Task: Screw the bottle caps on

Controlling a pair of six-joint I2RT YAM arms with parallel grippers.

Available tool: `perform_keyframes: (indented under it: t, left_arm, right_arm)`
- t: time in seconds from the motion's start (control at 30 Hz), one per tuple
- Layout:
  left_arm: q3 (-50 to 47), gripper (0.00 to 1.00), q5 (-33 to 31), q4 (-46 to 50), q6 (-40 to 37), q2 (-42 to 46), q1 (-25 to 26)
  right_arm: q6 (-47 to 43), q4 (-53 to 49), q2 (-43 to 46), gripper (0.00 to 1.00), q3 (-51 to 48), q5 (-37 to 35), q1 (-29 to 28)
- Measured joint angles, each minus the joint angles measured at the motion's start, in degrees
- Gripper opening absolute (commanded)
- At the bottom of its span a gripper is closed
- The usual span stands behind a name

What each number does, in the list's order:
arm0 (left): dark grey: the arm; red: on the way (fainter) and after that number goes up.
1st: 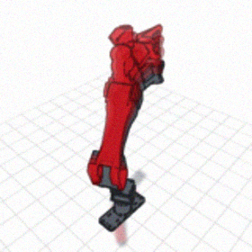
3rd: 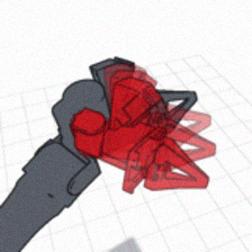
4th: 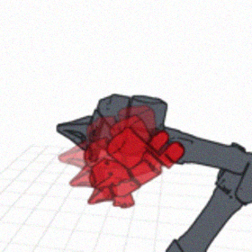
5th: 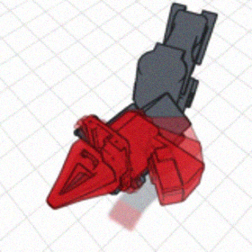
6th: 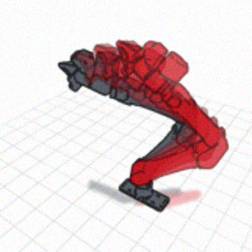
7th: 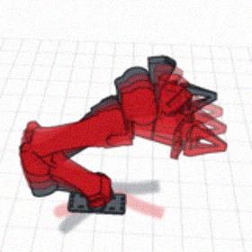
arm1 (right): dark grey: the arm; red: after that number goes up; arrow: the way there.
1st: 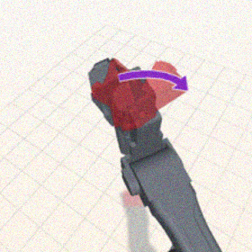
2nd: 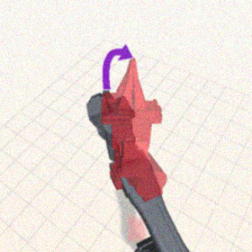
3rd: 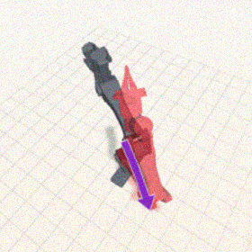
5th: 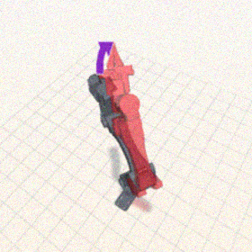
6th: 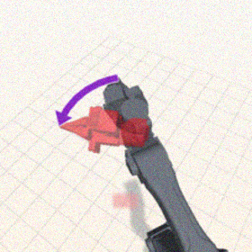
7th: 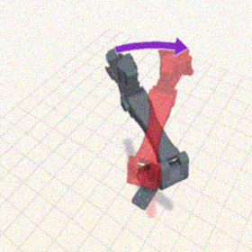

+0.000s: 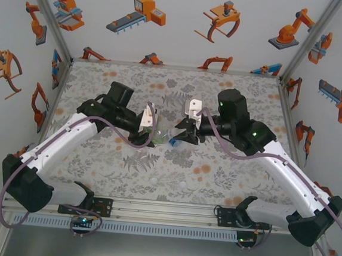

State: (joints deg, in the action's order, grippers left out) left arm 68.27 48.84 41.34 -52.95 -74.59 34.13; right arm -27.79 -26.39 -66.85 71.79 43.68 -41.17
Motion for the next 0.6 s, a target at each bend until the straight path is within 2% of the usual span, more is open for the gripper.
perform_keyframes:
  t: [0.33, 0.5, 0.6]
  left_arm:
    - [0.09, 0.00, 1.62, 1.90, -0.55, -0.20, -0.15]
    - [0.09, 0.00, 1.81, 3.32, -0.68, -0.20, -0.48]
    - [0.09, 0.00, 1.75, 3.74, -0.72, -0.20, -0.52]
  right_arm:
    - [-3.34, -0.68, -1.05, 0.06, 0.31, 1.95, -0.50]
    - [-5.46, -2.16, -2.82, 0.00, 1.62, 3.87, -0.50]
    - [-5.14, -2.75, -3.43, 0.00, 2.12, 4.15, -0.50]
